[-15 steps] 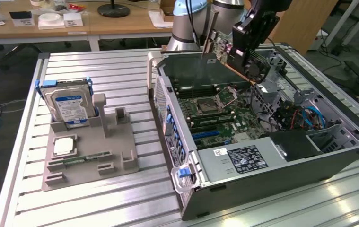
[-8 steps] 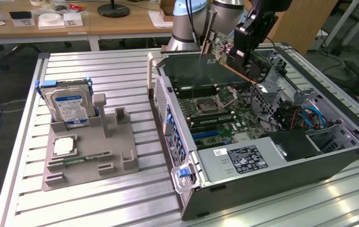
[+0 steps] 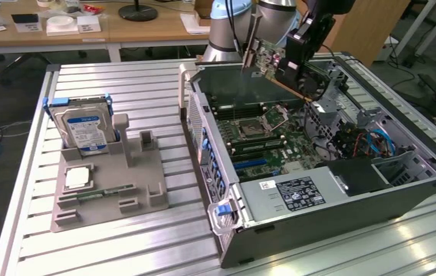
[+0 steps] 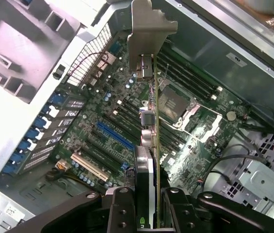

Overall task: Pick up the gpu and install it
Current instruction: 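Insert the gpu into the slot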

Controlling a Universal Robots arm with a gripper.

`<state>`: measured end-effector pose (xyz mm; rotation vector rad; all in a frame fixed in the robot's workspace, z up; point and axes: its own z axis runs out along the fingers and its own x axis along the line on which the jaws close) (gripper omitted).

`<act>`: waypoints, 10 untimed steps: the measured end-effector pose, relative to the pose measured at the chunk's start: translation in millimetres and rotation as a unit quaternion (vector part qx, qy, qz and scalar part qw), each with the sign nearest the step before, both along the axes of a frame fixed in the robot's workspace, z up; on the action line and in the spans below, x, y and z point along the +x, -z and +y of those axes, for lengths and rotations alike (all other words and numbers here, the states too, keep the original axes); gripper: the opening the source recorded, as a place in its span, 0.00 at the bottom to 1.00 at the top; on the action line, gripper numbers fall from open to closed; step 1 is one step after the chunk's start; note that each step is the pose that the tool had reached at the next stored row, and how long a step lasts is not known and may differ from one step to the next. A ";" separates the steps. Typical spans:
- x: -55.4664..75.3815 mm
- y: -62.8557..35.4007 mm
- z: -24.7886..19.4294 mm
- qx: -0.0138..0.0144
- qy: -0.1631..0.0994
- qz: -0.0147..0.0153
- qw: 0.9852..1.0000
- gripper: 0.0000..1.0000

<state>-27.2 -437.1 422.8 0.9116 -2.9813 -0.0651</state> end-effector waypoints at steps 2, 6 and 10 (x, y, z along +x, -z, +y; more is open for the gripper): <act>0.0 0.0 -0.1 0.000 -0.008 0.000 1.000 0.28; 0.0 0.0 -0.2 0.000 -0.024 0.000 1.000 0.28; 0.0 0.0 -0.5 0.000 -0.040 0.000 0.999 0.28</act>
